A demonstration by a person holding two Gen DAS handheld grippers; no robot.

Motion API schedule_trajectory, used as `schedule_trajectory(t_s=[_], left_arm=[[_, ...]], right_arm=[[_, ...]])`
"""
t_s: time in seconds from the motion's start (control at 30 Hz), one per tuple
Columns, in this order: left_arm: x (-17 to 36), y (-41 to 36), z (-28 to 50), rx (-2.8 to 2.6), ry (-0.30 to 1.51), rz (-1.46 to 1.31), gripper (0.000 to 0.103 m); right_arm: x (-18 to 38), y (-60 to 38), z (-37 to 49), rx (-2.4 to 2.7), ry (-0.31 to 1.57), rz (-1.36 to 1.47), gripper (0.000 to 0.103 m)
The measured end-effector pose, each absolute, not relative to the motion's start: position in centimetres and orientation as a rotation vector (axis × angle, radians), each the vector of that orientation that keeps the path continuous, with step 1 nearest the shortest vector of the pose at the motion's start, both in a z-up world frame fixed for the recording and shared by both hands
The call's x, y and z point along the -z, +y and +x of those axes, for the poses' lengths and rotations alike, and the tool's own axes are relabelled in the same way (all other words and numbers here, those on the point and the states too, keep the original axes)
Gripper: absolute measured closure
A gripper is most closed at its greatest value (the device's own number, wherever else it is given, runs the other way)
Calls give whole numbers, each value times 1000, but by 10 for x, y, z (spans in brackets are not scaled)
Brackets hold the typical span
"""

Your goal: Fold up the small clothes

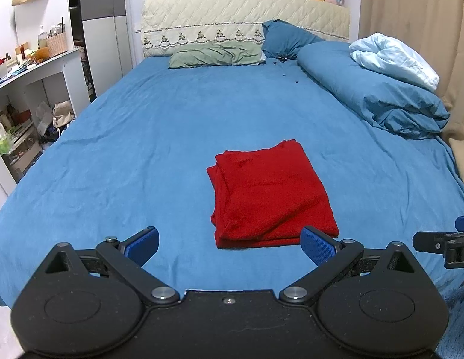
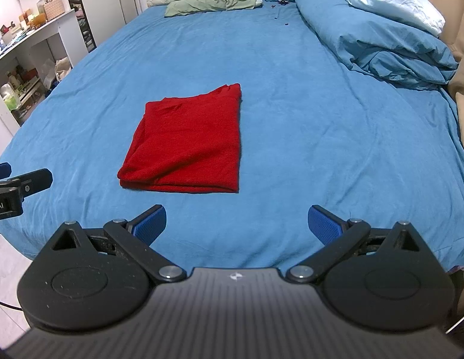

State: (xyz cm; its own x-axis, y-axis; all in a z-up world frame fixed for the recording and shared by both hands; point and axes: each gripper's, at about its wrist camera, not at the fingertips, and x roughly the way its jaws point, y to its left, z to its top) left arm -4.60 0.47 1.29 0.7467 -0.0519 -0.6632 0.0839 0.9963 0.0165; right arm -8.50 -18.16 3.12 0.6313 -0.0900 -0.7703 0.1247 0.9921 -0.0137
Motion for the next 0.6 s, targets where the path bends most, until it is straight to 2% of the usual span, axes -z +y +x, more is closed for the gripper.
schedule_trajectory(t_s=[0.6], left_arm=[[-12, 0, -47, 80, 722, 50, 1]], right_arm=[[-34, -172, -90, 136, 870, 32, 0]])
